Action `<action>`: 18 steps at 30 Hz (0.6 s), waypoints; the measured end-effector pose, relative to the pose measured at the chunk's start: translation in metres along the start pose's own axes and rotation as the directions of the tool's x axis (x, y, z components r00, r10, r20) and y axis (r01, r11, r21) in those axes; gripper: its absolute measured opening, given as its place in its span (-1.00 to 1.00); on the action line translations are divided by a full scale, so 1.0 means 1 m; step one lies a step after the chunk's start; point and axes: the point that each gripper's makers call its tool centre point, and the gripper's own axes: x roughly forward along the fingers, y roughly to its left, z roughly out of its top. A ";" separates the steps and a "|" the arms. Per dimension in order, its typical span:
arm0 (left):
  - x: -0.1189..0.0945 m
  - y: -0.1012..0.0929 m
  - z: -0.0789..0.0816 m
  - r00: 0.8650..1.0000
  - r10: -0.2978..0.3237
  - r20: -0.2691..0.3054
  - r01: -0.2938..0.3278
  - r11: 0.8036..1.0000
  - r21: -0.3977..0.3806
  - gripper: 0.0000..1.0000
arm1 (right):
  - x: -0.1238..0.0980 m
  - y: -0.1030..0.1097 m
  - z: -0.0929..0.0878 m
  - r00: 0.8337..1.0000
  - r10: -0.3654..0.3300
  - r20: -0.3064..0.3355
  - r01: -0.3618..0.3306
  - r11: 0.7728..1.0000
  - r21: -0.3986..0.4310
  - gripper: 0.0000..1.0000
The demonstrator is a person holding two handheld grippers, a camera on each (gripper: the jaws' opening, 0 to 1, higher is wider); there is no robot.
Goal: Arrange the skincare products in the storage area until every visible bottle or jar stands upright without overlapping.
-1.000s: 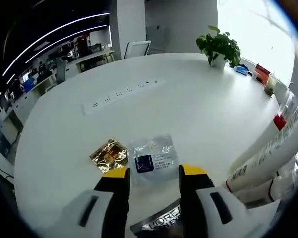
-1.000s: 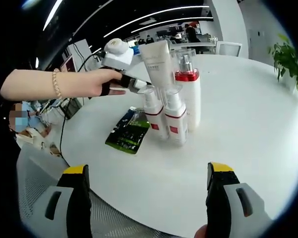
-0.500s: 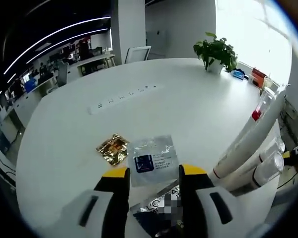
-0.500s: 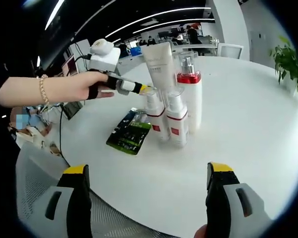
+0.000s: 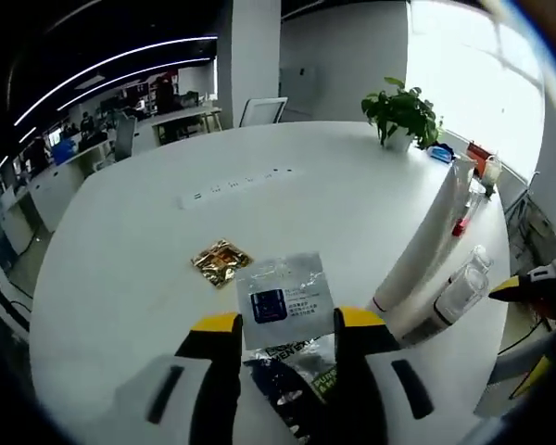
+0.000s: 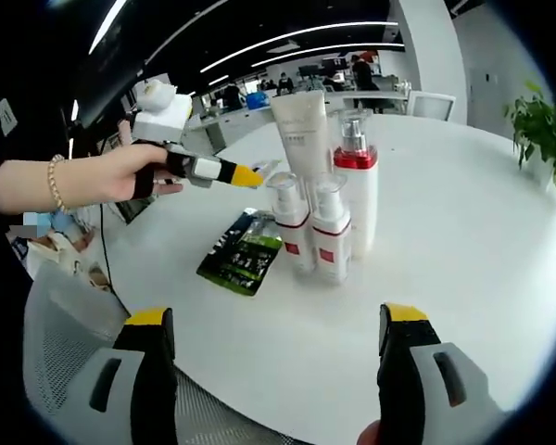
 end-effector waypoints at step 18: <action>-0.056 0.010 -0.020 0.999 0.020 0.039 -0.021 1.000 0.013 -0.22 | 0.004 0.016 0.001 0.998 0.065 -0.003 -0.065 0.997 -0.029 0.67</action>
